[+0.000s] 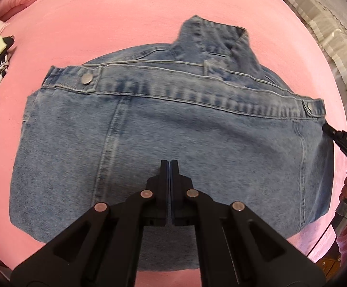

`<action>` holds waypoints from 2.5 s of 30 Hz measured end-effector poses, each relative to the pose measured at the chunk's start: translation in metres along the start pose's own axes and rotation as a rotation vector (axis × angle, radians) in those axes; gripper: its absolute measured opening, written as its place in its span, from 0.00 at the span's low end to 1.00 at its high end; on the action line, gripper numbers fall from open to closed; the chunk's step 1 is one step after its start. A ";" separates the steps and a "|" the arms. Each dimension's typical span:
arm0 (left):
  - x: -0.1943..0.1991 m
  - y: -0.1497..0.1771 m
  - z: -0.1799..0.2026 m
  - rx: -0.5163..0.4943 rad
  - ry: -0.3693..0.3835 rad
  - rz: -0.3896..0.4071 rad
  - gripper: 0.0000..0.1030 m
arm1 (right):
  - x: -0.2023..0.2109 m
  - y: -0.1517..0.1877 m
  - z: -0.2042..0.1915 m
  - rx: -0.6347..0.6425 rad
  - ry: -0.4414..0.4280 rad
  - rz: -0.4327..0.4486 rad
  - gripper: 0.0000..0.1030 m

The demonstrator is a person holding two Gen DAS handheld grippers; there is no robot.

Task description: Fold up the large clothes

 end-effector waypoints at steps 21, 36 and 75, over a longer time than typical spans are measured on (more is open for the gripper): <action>-0.020 -0.014 0.039 0.039 0.241 -0.039 0.01 | 0.039 0.054 -0.082 0.065 -0.412 -0.158 0.00; -0.077 -0.044 0.023 0.116 0.243 -0.010 0.01 | -0.019 0.103 -0.195 0.107 -0.427 -0.223 0.00; 0.033 -0.022 -0.179 0.289 -0.235 0.158 0.01 | 0.032 0.058 0.052 -0.215 0.138 -0.068 0.00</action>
Point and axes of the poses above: each gripper's, at about its wrist camera, not at the fingertips, and x roughly against the way its jaws point, z to its right, y to its underside, the point moved 6 cm from there along -x, roughly the way its jaws point, and after that the axes turned 14 degrees about y, right-handed, at the moved point
